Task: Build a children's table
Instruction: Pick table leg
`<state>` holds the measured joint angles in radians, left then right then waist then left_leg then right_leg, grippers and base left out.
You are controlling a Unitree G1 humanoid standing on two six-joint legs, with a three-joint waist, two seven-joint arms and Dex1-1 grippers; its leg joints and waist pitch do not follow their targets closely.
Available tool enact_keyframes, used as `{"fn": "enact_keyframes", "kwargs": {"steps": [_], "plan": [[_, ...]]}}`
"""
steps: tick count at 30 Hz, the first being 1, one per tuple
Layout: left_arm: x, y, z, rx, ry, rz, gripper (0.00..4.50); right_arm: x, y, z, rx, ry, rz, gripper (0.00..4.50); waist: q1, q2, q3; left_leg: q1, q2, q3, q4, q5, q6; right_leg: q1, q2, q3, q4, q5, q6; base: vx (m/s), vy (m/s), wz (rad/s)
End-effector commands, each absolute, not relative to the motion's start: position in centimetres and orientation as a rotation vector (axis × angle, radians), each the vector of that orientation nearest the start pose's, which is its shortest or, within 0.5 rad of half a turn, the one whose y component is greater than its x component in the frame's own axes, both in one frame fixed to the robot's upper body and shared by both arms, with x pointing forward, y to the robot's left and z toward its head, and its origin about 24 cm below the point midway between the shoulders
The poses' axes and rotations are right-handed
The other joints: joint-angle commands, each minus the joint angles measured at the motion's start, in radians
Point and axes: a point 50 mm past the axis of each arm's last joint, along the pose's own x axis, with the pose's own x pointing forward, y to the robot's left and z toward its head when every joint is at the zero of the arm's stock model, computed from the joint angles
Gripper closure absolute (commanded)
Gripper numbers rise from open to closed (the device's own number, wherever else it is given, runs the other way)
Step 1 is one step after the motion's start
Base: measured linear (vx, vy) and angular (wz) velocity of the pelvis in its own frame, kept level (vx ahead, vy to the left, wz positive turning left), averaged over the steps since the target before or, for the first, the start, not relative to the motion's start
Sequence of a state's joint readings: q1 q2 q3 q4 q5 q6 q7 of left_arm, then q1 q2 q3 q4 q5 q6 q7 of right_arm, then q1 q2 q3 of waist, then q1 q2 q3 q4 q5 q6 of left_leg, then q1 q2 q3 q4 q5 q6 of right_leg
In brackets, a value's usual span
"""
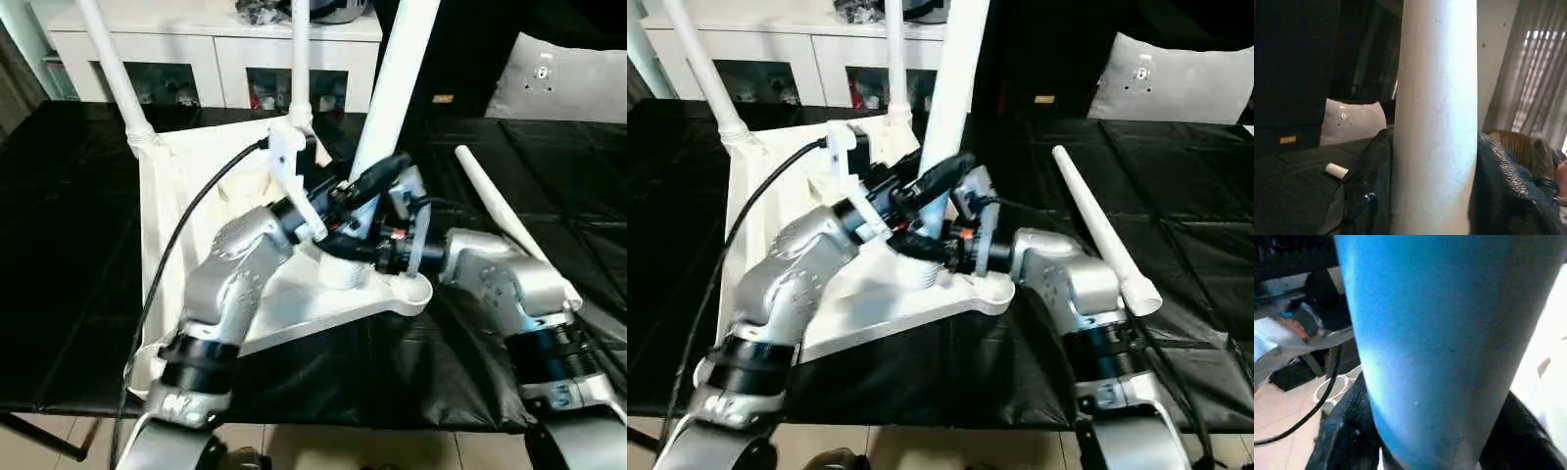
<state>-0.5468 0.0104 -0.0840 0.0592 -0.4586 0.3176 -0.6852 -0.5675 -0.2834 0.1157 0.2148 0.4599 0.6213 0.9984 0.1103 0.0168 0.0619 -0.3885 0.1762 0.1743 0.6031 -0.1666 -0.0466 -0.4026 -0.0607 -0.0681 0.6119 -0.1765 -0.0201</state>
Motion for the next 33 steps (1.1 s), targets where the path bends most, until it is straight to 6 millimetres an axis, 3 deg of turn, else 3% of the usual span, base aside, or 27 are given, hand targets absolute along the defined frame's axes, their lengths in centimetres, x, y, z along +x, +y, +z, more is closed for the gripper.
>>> {"fn": "enact_keyframes", "kwargs": {"steps": [1,16,17,22,25,27,31,33], "plan": [[28.2,1.9,17.8,-0.325,-0.283,-1.324,2.1,32.0,-11.3,10.3,0.199,0.328,1.113,2.55,-0.002,-0.01,-0.078,0.017,0.053,-0.016,-0.061,-0.157,0.044,0.055,-0.082,0.048,-0.075,-0.225,-0.174,0.0,0.0,0.0],[27.4,1.5,18.2,-0.405,-0.264,-1.372,0.95,32.1,-11.5,9.8,0.209,0.289,1.037,2.55,-0.005,-0.004,-0.077,0.019,0.052,-0.019,-0.064,-0.187,0.024,0.055,-0.08,0.048,-0.08,-0.249,-0.162,0.0,0.0,0.0],[27.4,1.6,18.4,-0.44,-0.26,-1.375,0.7,32.2,-11.5,9.9,0.205,0.261,1.023,2.55,-0.005,-0.003,-0.078,0.019,0.052,-0.018,-0.063,-0.188,0.022,0.054,-0.081,0.048,-0.078,-0.241,-0.166,0.0,0.0,0.0],[27.0,2.3,18.9,-0.512,-0.269,-1.407,0.53,32.5,-11.4,10.7,0.247,0.167,0.963,2.55,-0.008,-0.005,-0.077,0.017,0.052,-0.018,-0.064,-0.186,0.027,0.055,-0.08,0.048,-0.076,-0.228,-0.18,0.0,0.0,0.0],[27.4,2.7,19.2,-0.549,-0.291,-1.357,0.53,32.6,-11.6,10.9,0.259,0.156,0.939,2.55,-0.009,-0.005,-0.075,0.022,0.051,-0.015,-0.064,-0.193,0.021,0.051,-0.079,0.049,-0.081,-0.256,-0.178,0.0,0.0,0.0],[28.7,4.1,19.5,-0.581,-0.314,-1.24,0.53,32.4,-12.3,10.9,0.256,0.151,0.895,2.55,-0.006,-0.005,-0.074,0.022,0.052,-0.015,-0.065,-0.202,0.014,0.051,-0.078,0.048,-0.083,-0.276,-0.178,0.0,0.0,0.0],[30.2,6.3,18.8,-0.482,-0.282,-1.092,0.53,31.9,-13.7,10.7,0.245,0.119,0.815,2.58,-0.015,-0.008,-0.073,0.015,0.044,-0.018,-0.067,-0.204,0.017,0.059,-0.077,0.047,-0.084,-0.287,-0.129,0.0,0.0,0.0],[30.9,7.3,17.3,-0.333,-0.189,-1.022,0.53,31.7,-14.8,10.5,0.226,0.114,0.734,2.58,-0.02,-0.005,-0.074,0.018,0.042,-0.018,-0.067,-0.203,0.013,0.055,-0.073,0.048,-0.089,-0.31,-0.106,0.0,0.0,0.0]]}}
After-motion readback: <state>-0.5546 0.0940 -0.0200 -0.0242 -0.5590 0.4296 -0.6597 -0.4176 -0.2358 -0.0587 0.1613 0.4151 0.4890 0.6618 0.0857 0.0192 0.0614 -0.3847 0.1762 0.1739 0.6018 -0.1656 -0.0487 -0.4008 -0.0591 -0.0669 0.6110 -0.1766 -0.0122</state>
